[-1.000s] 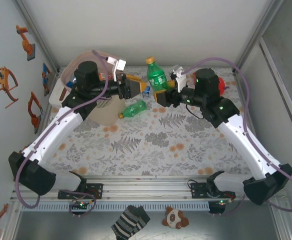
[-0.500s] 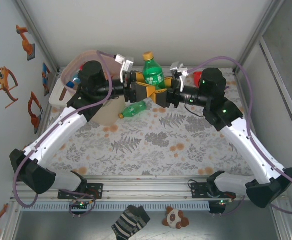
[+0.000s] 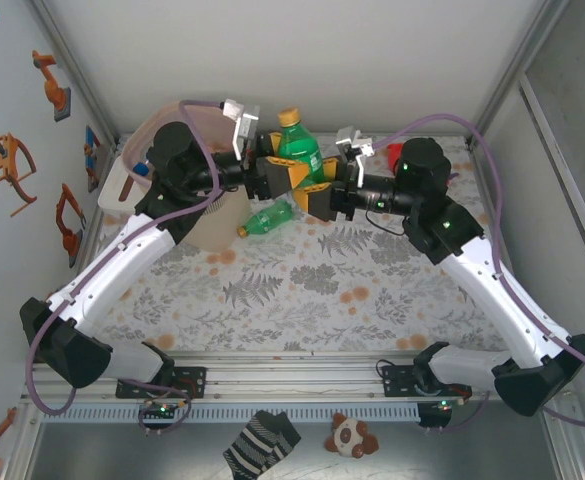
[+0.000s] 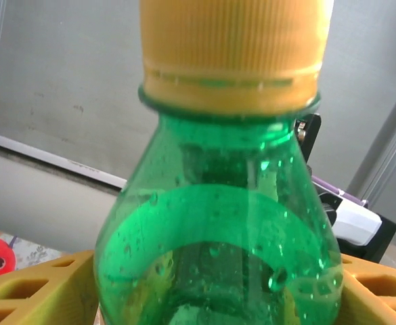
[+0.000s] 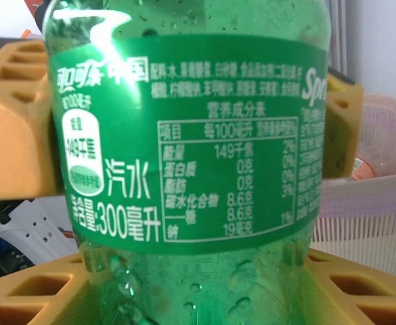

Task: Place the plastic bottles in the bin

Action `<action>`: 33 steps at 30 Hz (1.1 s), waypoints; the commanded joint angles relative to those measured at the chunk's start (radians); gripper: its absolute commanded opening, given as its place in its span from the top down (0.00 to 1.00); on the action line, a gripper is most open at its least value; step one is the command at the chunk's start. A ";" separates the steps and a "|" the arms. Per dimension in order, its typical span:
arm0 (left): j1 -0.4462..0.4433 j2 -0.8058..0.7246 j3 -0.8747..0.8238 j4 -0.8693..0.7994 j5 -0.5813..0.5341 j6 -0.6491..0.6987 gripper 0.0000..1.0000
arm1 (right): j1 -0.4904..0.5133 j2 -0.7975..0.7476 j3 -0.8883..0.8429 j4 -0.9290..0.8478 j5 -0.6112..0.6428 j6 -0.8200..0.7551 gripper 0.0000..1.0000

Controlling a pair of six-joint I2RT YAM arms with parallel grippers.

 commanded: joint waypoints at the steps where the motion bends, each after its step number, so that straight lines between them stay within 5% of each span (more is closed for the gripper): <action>1: 0.000 0.009 0.014 0.079 0.021 -0.032 0.25 | 0.008 -0.018 0.006 0.027 -0.038 0.008 0.51; 15: -0.001 0.010 -0.008 0.137 0.012 -0.048 0.49 | 0.022 -0.030 0.007 0.002 0.008 0.004 0.48; 24: 0.003 0.017 0.009 0.097 -0.029 0.002 0.55 | 0.022 -0.088 0.005 -0.101 0.140 -0.027 0.22; 33: 0.046 0.033 0.016 0.076 -0.160 0.011 0.61 | 0.022 -0.186 -0.023 -0.200 0.317 -0.075 0.19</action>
